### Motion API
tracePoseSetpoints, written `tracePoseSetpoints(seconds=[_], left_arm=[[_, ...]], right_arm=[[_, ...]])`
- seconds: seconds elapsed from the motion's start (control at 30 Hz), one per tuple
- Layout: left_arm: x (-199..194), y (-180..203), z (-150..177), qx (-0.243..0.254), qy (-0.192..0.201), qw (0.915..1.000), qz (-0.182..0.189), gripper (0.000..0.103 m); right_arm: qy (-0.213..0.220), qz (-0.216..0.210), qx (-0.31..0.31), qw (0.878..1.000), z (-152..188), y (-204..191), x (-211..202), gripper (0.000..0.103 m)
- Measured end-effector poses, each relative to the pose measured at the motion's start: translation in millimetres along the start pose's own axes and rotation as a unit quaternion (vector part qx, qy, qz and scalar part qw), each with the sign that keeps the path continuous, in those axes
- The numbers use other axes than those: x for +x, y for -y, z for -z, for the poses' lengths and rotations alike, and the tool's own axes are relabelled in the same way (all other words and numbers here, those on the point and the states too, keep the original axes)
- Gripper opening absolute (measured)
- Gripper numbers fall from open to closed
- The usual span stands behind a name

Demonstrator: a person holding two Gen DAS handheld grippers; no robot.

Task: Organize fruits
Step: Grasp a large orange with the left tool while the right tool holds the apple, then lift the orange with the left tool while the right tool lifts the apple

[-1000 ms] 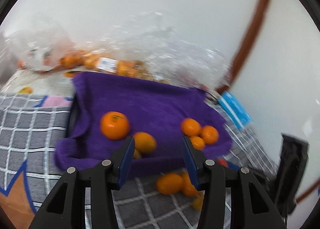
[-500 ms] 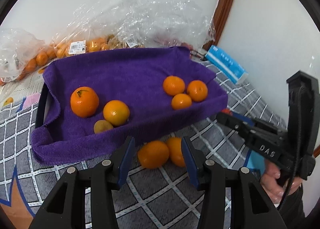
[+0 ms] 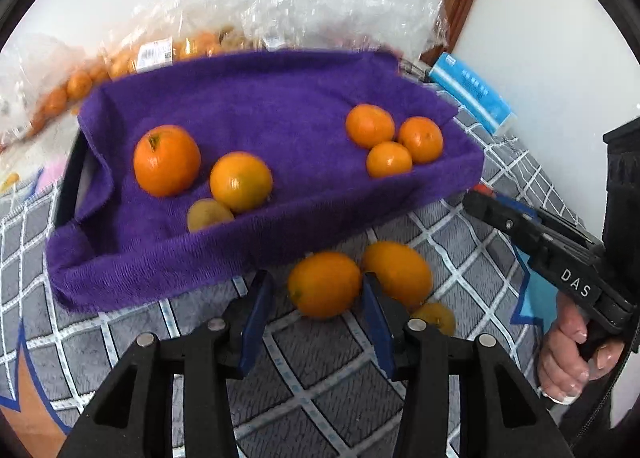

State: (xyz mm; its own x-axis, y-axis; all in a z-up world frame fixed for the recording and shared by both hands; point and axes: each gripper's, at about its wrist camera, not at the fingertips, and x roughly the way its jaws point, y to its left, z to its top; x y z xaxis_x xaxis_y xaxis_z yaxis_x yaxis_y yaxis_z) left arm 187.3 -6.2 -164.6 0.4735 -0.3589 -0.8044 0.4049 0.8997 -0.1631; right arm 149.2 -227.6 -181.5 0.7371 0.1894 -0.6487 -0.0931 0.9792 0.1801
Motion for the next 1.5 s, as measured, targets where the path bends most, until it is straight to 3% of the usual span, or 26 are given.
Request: tracePoseSetpoints(seconds=[0.23, 0.43, 0.73, 1.07, 1.5], left_arm=[[3, 7, 3, 0.013, 0.016, 0.9996, -0.022, 0.036], [-9, 8, 1, 0.014, 0.037, 0.9992, -0.001, 0.035], [-27, -12, -7, -0.043, 0.083, 0.9955, 0.014, 0.035], [-52, -38, -8, -0.109, 0.154, 0.9819, 0.014, 0.035], [-56, -47, -8, -0.127, 0.175, 0.9762, -0.005, 0.035]], right_arm=[[-0.003, -0.005, 0.006, 1.000, 0, 2, 1, 0.025], [0.000, -0.006, 0.001, 1.000, 0, -1, 0, 0.025], [0.009, -0.012, 0.004, 1.000, 0, -1, -4, 0.025], [0.020, -0.016, 0.000, 1.000, 0, -3, -7, 0.025], [0.043, -0.010, 0.012, 0.999, -4, 1, -14, 0.025]])
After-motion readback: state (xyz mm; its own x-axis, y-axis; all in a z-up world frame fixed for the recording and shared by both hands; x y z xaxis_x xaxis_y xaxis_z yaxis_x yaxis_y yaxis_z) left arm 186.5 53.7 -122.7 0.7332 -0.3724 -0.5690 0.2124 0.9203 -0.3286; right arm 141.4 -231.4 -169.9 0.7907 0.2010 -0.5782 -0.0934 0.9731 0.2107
